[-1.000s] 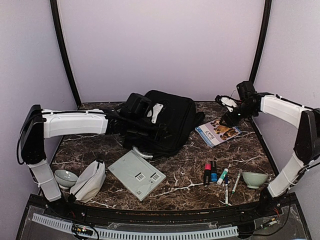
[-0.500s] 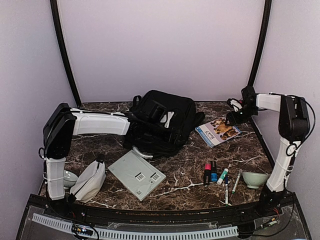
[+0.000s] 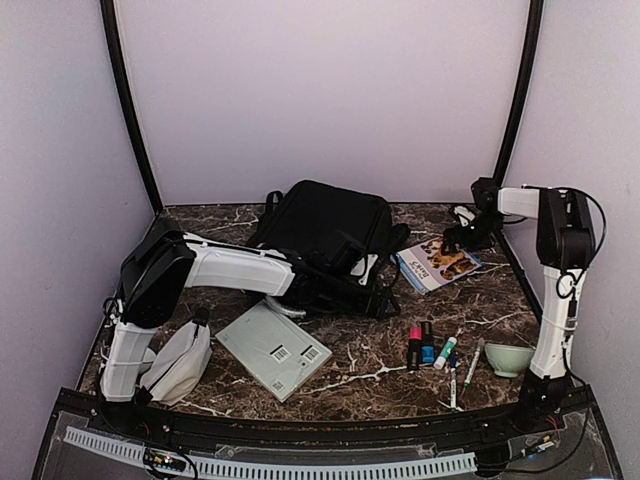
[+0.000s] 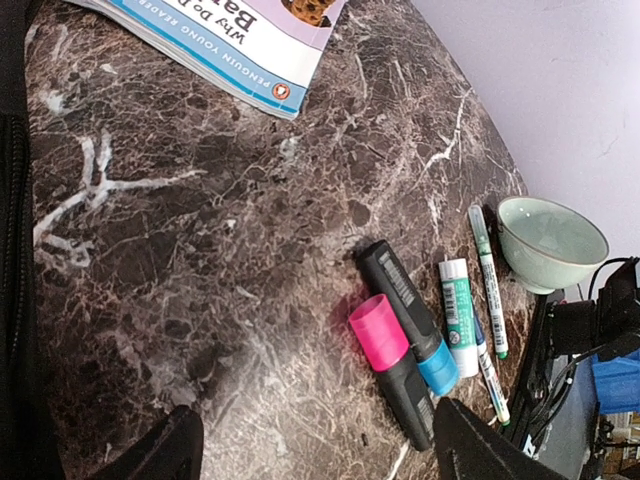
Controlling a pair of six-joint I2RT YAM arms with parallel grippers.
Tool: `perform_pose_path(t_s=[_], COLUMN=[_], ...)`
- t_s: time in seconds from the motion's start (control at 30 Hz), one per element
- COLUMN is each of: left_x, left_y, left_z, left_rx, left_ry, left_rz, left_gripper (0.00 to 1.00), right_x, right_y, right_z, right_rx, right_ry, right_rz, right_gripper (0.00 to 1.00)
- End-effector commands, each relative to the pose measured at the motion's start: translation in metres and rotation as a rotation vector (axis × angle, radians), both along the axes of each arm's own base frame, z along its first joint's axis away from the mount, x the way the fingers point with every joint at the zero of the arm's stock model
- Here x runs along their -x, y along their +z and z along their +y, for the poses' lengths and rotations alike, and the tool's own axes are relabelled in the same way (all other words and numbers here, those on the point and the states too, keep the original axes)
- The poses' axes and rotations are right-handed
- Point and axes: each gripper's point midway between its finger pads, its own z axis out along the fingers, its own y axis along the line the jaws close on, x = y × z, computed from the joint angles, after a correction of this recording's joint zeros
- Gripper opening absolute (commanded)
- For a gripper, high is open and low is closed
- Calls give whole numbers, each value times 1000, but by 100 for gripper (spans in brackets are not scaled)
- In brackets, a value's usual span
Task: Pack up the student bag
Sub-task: Adjust the book at the center of the board.
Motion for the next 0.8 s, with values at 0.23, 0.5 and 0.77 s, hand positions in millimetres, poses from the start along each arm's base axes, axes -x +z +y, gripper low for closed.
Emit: perform_pose_path(t_s=[0.23, 0.5, 0.77], left_x=[-29, -52, -72], left_y=[-4, -11, -11], left_z=[-15, -14, -11], left_rx=[31, 48, 87], left_ry=[111, 271, 423], left_rz=[-1, 4, 28], left_gripper=[82, 80, 80], right_x=[10, 53, 122], right_y=[-14, -33, -35], right_z=[-4, 9, 29], right_rx=[22, 23, -9], right_ry=[-8, 78, 188], right_rz=[67, 183, 296], right_gripper=[100, 100, 98])
